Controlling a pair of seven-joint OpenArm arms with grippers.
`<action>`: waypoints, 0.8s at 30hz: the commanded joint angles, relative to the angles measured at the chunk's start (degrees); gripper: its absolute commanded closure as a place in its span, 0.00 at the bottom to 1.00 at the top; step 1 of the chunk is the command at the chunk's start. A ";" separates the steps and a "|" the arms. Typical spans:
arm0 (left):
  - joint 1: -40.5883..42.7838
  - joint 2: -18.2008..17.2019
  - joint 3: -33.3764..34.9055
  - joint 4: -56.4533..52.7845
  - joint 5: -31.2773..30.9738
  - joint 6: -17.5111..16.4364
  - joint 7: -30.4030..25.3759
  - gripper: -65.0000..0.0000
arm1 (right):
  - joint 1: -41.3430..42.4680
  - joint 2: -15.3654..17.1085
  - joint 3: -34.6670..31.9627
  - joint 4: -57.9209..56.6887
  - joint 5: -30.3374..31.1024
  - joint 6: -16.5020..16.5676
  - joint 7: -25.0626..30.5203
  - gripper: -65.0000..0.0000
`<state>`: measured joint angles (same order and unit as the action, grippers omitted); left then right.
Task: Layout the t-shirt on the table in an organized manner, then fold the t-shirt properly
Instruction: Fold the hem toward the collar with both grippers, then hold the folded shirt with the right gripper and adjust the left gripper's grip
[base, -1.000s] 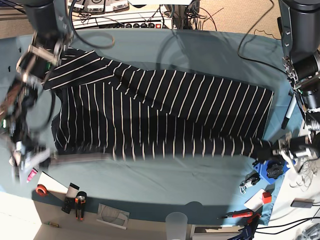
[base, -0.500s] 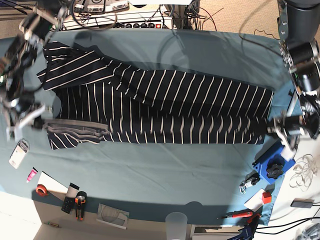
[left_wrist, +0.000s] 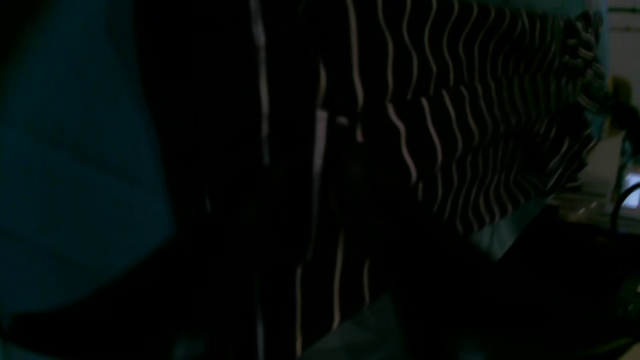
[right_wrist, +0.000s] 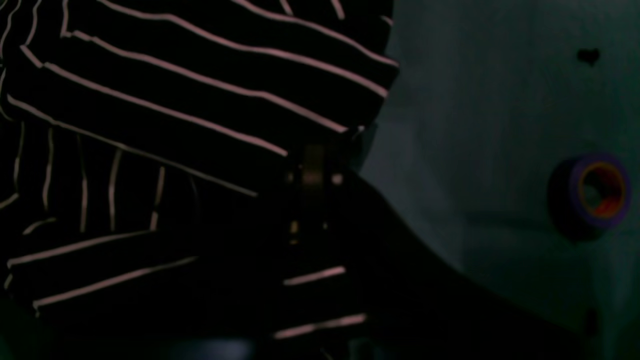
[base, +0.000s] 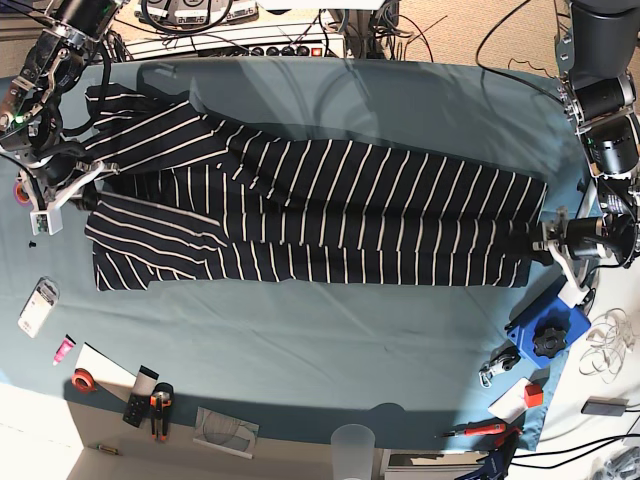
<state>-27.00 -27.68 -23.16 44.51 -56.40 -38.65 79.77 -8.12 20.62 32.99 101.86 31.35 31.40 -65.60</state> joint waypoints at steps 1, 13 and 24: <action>-1.60 -1.22 -0.22 0.90 -1.29 -0.22 0.23 0.63 | 0.50 1.11 0.44 0.83 0.35 -0.09 1.05 0.85; -1.57 -1.20 -0.22 7.02 8.55 -0.15 -0.11 0.66 | 0.52 1.11 0.44 0.83 0.37 -0.13 -0.63 0.75; -1.20 2.01 1.25 16.76 21.11 2.75 -1.84 0.66 | 0.52 1.11 0.44 0.83 0.79 -0.13 -0.59 0.75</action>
<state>-26.59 -24.95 -21.89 60.45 -33.98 -35.88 78.65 -8.10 20.62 32.99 101.86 31.48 31.35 -67.26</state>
